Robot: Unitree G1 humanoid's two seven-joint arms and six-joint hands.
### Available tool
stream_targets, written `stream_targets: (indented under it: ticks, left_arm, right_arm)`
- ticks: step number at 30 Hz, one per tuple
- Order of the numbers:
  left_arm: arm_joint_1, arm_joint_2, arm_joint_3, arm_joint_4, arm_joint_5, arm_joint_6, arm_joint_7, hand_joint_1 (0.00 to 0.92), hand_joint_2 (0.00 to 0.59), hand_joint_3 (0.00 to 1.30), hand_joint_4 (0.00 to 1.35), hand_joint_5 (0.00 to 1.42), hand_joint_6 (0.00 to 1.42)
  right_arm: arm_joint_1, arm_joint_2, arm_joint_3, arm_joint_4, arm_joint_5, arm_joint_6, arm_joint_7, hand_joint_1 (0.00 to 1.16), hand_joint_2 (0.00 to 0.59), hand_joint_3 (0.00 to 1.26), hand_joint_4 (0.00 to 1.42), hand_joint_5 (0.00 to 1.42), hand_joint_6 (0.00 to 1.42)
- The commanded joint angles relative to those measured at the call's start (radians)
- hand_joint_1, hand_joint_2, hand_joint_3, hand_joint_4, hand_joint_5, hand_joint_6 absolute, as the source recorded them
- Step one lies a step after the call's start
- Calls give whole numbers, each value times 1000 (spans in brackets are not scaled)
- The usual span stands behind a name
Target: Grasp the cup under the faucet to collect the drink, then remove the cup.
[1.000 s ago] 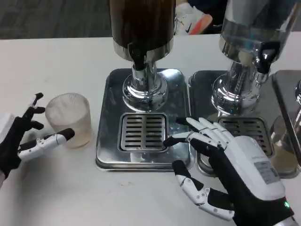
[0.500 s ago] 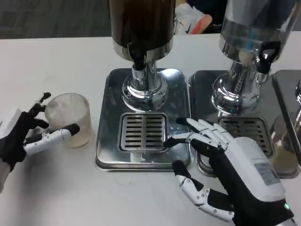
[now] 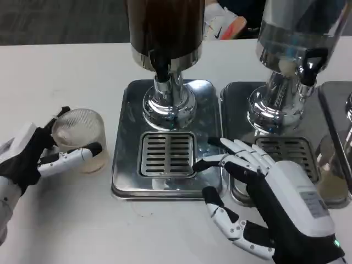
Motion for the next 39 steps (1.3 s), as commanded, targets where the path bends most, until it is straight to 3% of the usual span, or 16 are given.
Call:
stream_targets:
  ticks: [1,19,24,28,34,39]
  left_arm:
    - [-37,-6,-23,20,17,11,-7,212,11,77,186,370,311]
    - [-60,-24,-71,38,23,22,-11,224,37,90,157,347,321]
    - [-58,-35,-70,39,16,9,-5,237,55,137,196,429,599]
    - [-54,-41,-69,40,13,2,0,273,83,270,297,537,782]
    - [-46,-43,-72,38,20,-7,23,340,116,631,676,892,1186]
    - [-39,-39,-83,34,34,-20,61,406,84,711,783,992,1257]
  right_arm:
    - [-2,5,0,0,16,-10,-18,443,499,441,164,146,80]
    - [6,7,8,12,36,-16,-29,459,498,454,171,148,92]
    - [5,5,8,19,47,-18,-31,461,498,455,175,149,94]
    - [7,5,7,20,53,-19,-32,464,498,455,186,157,95]
    - [13,12,10,11,58,-17,-33,465,498,455,193,158,95]
    - [14,13,10,9,64,-14,-29,467,498,455,208,158,95]
